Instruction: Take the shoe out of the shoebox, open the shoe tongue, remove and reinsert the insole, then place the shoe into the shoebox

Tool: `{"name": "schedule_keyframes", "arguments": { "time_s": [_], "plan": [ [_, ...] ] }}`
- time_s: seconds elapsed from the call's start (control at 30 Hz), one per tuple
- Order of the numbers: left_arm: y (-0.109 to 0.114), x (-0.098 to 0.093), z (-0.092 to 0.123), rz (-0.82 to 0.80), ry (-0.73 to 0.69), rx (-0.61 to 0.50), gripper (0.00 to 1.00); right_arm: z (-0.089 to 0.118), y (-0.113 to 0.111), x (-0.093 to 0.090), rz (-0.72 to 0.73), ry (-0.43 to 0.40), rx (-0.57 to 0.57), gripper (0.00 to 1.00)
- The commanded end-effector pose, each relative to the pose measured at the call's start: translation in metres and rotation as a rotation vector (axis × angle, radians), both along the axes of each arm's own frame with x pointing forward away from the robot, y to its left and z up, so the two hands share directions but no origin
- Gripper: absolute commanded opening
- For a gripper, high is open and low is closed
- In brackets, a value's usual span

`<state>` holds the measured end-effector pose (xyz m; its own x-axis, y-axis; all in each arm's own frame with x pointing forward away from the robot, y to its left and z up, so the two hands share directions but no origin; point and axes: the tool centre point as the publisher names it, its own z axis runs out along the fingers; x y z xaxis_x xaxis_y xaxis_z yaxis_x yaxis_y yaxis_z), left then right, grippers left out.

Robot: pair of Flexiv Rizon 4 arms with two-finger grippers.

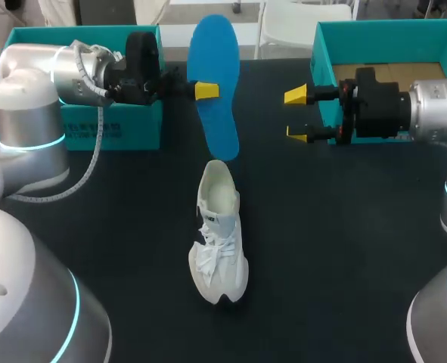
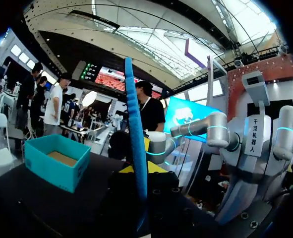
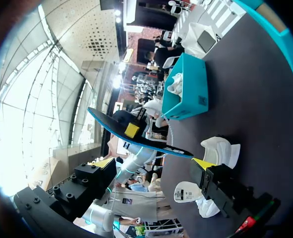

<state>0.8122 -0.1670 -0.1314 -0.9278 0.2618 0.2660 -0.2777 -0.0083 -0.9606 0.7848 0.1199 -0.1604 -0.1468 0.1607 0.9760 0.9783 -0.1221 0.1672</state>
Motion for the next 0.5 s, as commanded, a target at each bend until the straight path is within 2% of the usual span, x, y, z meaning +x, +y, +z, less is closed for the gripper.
{"name": "schedule_keyframes", "arguments": {
  "time_s": [0.03, 0.13, 0.5],
  "plan": [
    [0.0033, -0.0038, 0.0056, 0.108, -0.668, -0.043, 0.0, -0.0005, 0.0024, 0.0008, -0.002, 0.0, -0.001, 1.0],
    [0.0047, -0.0039, 0.0057, 0.134, -0.714, -0.045, 0.0, -0.0005, 0.0024, 0.0008, -0.002, 0.0, -0.001, 1.0],
    [0.0047, -0.0039, 0.0051, 0.151, -0.692, -0.056, 0.0, -0.0005, 0.0024, 0.0008, -0.002, 0.0, -0.001, 1.0]
  ]
}}
